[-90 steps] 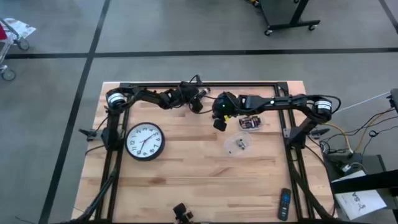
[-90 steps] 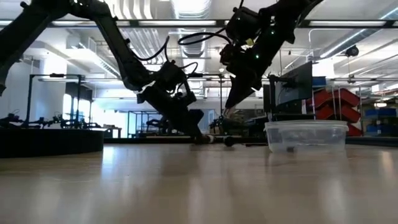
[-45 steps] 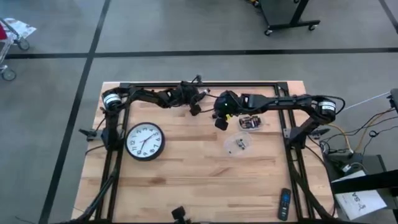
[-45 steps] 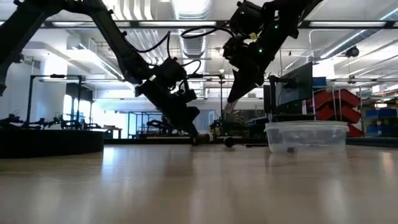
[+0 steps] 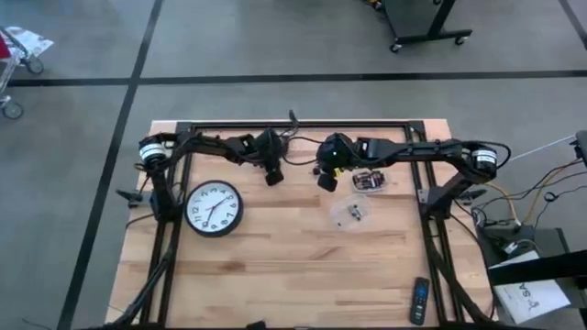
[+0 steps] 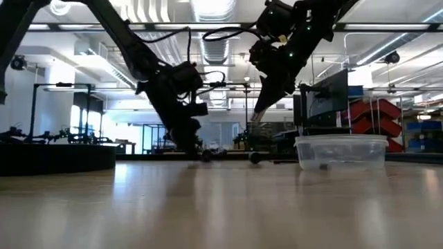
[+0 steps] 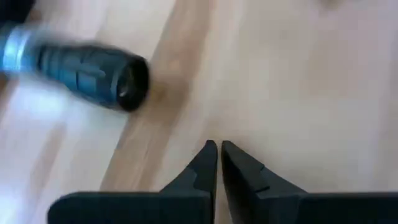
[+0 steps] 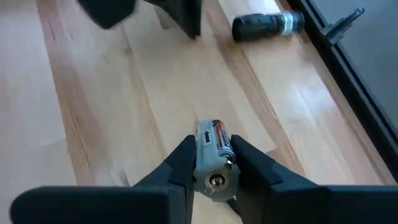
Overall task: Insert battery
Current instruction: Insert the white battery holder into the white flashlight compartment
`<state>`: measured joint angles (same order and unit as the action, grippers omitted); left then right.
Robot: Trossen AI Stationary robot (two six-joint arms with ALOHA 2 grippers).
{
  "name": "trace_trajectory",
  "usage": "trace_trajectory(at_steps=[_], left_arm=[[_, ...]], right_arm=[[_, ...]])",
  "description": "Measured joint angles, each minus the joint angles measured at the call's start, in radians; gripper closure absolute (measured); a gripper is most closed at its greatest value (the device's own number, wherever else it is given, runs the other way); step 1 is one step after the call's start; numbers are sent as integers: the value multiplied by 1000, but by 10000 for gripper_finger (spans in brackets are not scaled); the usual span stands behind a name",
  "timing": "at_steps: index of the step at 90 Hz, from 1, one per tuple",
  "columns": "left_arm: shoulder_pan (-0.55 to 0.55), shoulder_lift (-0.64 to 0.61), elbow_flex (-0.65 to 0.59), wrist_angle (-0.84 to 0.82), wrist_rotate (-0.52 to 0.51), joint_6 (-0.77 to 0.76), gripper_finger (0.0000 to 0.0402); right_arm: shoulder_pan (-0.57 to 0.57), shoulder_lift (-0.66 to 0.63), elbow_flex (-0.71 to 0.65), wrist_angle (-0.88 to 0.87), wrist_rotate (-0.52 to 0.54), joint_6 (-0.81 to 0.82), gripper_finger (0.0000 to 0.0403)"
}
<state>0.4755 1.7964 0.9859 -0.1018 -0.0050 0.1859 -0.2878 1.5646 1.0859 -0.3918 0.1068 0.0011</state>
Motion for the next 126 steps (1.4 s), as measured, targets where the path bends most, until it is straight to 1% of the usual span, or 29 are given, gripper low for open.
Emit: trace_trajectory(at_steps=[10,16,24,33,45,59,71,82,91,99,106,112,119,126], left_arm=[[11,-29,0,44,-8,11,392],[22,-33,0,75,-8,-21,390],[31,-33,0,141,-8,-49,373],[40,-14,0,221,-14,-56,333],[53,13,2,285,-41,-77,261],[87,24,8,269,-62,-109,184],[101,24,8,187,-63,-129,147],[100,24,-1,136,-63,-136,140],[101,24,-25,138,-66,-147,146],[101,24,-58,177,-93,-153,156],[102,24,-98,238,-103,-160,167],[102,24,-135,335,-109,-169,175],[102,30,-176,453,-109,-185,184],[102,46,-199,526,-111,-206,191]], right_arm=[[0,0,0,0,-1,0,340],[0,0,0,0,-1,2,337],[0,0,-1,0,-1,2,340],[0,0,-2,0,-1,0,347],[0,0,-3,0,-1,4,340],[0,0,-5,0,-1,6,340],[0,0,-6,0,-1,6,347],[0,0,-7,1,-1,6,338],[0,0,-7,3,-1,7,335],[0,0,-7,5,-1,7,341],[0,0,-7,5,-1,6,346],[0,0,-7,5,-1,7,346],[0,0,-7,9,-1,11,340],[0,0,-7,8,-1,16,336]])
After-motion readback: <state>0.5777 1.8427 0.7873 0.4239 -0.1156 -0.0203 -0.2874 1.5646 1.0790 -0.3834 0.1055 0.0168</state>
